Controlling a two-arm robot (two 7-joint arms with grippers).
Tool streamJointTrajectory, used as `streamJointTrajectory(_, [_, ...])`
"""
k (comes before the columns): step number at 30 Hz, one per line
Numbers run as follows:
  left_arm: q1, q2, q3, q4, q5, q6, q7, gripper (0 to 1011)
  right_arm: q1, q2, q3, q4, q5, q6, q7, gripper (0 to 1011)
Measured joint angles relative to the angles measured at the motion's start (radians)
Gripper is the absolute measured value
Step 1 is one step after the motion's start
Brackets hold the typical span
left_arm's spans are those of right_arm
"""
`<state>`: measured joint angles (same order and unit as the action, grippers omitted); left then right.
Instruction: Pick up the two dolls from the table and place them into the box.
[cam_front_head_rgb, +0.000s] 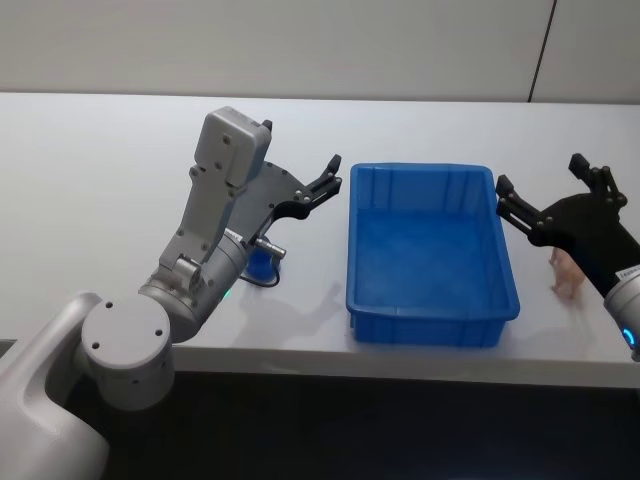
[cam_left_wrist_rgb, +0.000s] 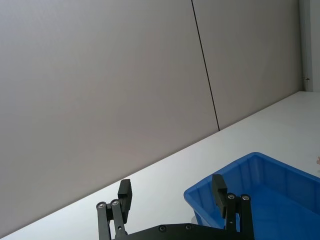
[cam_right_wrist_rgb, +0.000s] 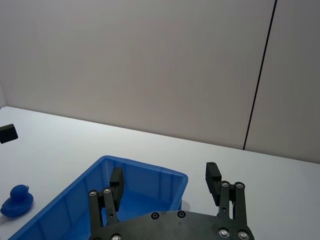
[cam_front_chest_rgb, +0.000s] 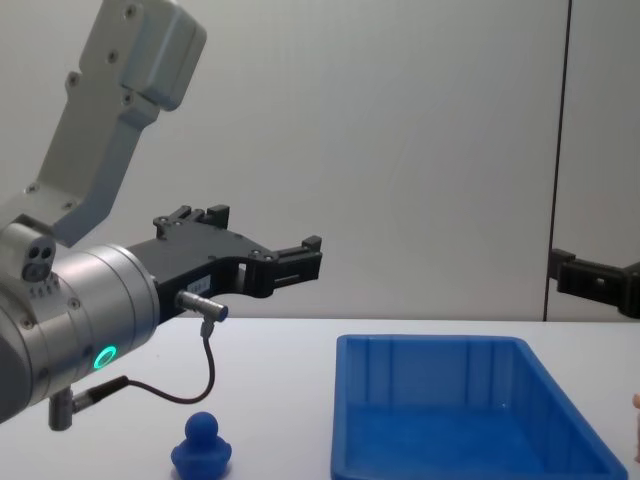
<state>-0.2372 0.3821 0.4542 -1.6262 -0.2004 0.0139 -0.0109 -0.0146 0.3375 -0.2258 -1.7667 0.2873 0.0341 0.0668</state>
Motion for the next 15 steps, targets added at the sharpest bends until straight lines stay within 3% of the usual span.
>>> streamJointTrajectory(15, [0.0,0.0,0.0,0.0,0.0,0.0,0.0,1001,-0.005,0.019,0.021,0.004,0.021,-0.036,0.017,1003])
